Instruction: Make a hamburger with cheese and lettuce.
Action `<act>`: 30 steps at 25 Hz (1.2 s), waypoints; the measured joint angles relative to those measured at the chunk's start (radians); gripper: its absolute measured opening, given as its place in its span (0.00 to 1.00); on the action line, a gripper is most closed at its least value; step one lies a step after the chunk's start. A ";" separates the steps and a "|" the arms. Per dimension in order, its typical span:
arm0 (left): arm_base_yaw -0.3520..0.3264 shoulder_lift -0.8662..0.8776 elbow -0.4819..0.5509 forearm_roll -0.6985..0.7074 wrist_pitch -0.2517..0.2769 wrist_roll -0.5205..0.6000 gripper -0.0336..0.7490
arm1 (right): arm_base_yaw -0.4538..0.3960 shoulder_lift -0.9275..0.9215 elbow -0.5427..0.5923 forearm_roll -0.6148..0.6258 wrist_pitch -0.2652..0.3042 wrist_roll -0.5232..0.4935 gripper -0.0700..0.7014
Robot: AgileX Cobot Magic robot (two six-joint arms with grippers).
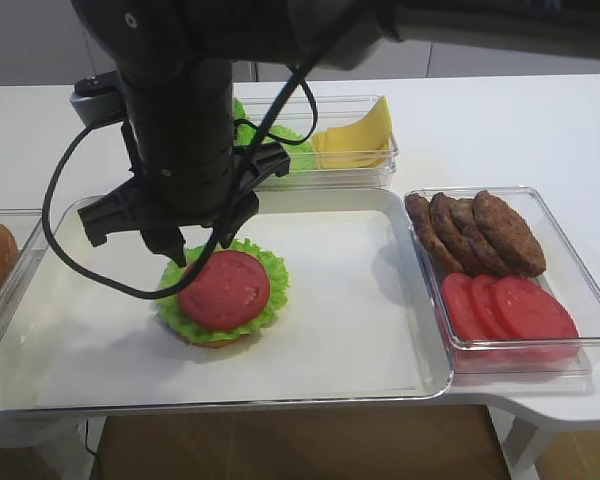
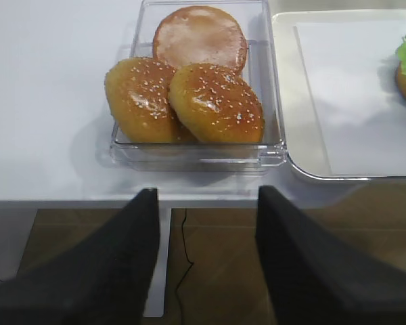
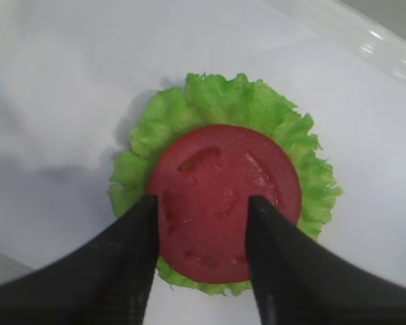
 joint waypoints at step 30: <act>0.000 0.000 0.000 0.000 0.000 0.000 0.48 | -0.638 -0.180 -0.004 0.164 0.076 -0.261 0.63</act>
